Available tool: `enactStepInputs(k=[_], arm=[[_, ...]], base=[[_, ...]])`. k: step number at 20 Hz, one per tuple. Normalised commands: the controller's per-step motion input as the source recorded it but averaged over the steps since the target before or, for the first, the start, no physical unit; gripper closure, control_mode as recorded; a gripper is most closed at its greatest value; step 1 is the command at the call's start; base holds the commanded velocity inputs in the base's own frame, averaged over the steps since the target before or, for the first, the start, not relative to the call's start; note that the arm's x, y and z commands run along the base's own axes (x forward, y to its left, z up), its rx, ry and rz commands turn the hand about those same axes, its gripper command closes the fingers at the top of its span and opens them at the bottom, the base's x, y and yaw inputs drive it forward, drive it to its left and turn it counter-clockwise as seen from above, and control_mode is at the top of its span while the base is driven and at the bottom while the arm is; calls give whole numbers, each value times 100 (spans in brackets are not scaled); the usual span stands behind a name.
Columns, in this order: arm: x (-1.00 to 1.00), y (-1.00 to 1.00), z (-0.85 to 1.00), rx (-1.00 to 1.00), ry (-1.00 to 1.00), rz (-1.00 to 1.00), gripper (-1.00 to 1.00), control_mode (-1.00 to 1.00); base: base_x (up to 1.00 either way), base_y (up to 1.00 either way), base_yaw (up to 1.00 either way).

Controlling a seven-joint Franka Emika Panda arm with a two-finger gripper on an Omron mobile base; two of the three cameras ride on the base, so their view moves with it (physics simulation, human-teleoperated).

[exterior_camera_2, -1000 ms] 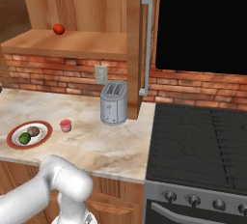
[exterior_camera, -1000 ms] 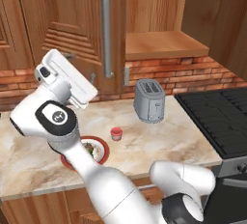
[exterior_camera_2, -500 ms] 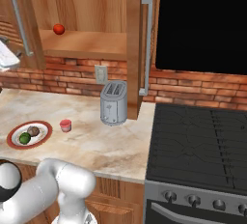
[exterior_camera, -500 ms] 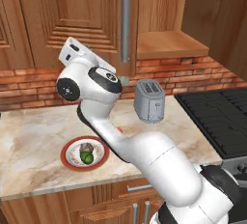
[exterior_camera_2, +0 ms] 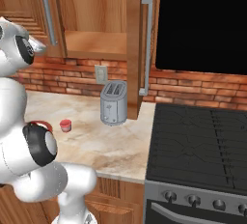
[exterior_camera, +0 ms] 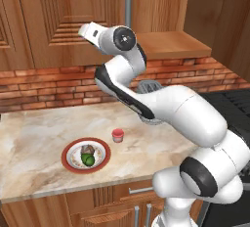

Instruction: Pick the avocado and bread from the counter and place them on the plate. Then pick the jam from the cabinet and place it next to the plate. Lastly close the cabinet door.

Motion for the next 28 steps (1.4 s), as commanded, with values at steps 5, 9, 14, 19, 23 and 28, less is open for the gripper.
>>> enactStepInputs(k=[5,9,14,19,23,28], arm=[[99,-53,-32,0,35,37,-100,-100],[49,-26,-23,0,20,32,-100,-100],[-67,-3,-11,0,-8,22,-100,-100],[-100,-4,0,0,-29,14,-100,-100],[-100,-9,0,0,-25,9,-100,-100],[-100,-17,0,0,-10,-6,-100,-100]], base=[[0,0,0],[0,0,0],[0,0,0],[0,0,0],[0,0,0],[0,0,0]])
